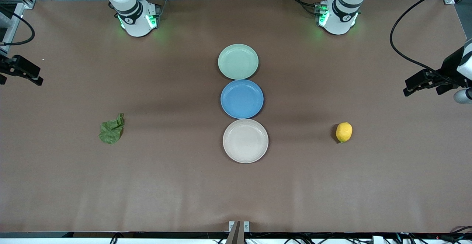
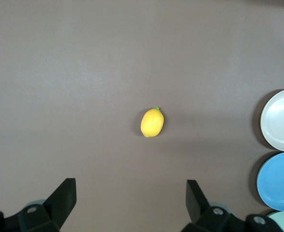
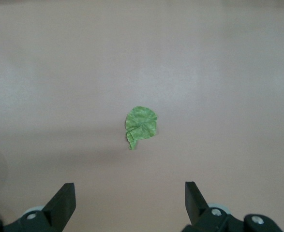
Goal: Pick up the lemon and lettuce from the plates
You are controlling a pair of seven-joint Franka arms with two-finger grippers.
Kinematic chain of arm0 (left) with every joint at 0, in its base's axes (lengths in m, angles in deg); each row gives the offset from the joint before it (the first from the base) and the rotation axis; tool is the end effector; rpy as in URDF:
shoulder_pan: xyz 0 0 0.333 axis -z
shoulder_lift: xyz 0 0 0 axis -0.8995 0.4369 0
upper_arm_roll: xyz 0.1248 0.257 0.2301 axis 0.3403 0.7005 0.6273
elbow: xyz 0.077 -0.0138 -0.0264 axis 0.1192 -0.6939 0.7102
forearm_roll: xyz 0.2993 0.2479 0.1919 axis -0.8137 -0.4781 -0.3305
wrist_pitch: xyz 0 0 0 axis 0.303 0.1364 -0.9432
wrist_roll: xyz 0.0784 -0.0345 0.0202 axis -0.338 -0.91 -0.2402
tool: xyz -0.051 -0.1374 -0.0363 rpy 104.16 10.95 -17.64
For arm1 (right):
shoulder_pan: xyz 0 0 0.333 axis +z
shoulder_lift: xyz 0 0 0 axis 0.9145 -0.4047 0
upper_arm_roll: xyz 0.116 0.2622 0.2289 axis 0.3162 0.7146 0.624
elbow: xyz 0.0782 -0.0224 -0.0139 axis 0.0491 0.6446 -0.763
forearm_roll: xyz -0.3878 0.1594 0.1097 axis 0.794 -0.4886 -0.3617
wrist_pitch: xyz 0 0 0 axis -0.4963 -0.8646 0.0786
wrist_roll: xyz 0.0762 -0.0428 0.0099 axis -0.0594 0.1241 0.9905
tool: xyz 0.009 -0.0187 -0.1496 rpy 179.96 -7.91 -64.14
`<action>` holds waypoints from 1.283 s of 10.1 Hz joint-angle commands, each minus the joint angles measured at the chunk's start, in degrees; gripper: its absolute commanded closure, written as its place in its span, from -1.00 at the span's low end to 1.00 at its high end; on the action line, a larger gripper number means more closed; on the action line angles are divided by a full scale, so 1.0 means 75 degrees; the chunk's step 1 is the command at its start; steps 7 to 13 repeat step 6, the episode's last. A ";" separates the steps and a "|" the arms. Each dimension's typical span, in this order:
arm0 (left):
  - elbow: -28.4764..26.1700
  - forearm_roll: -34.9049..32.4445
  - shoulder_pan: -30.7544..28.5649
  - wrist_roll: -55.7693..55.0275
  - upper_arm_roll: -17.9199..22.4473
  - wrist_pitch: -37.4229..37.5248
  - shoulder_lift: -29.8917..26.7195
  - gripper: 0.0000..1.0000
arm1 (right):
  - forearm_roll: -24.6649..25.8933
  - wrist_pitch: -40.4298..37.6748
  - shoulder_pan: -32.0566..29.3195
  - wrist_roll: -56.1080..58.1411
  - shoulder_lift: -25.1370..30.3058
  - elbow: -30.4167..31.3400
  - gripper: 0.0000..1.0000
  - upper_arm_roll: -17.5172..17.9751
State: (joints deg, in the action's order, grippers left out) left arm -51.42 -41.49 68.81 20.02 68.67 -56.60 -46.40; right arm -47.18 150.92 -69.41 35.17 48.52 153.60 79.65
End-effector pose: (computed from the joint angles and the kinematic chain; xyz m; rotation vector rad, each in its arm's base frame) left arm 0.6358 -0.0258 0.6199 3.1094 0.0868 0.0868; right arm 0.6145 -0.0207 0.6664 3.0906 -0.0185 0.0889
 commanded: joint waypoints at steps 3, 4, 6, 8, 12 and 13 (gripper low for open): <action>0.0015 0.0058 -0.0078 -0.0068 0.0035 0.0114 -0.0059 -1.00 | -0.0164 0.0021 0.0062 0.0361 0.0031 0.0028 -1.00 -0.0060; 0.0015 0.0046 -0.0079 -0.0068 0.0035 0.0114 -0.0071 -1.00 | -0.0164 0.0021 0.0062 0.0361 0.0031 0.0028 -1.00 -0.0060; 0.0015 0.0046 -0.0079 -0.0091 0.0035 0.0126 -0.0083 -1.00 | -0.0199 0.0009 0.0062 0.0361 0.0031 0.0028 -1.00 -0.0072; 0.0015 0.0046 -0.0079 -0.0091 0.0035 0.0126 -0.0083 -1.00 | -0.0199 0.0009 0.0062 0.0361 0.0031 0.0028 -1.00 -0.0072; 0.0015 0.0046 -0.0079 -0.0091 0.0035 0.0126 -0.0083 -1.00 | -0.0199 0.0009 0.0062 0.0361 0.0031 0.0028 -1.00 -0.0072; 0.0015 0.0046 -0.0079 -0.0091 0.0035 0.0126 -0.0083 -1.00 | -0.0199 0.0009 0.0062 0.0361 0.0031 0.0028 -1.00 -0.0072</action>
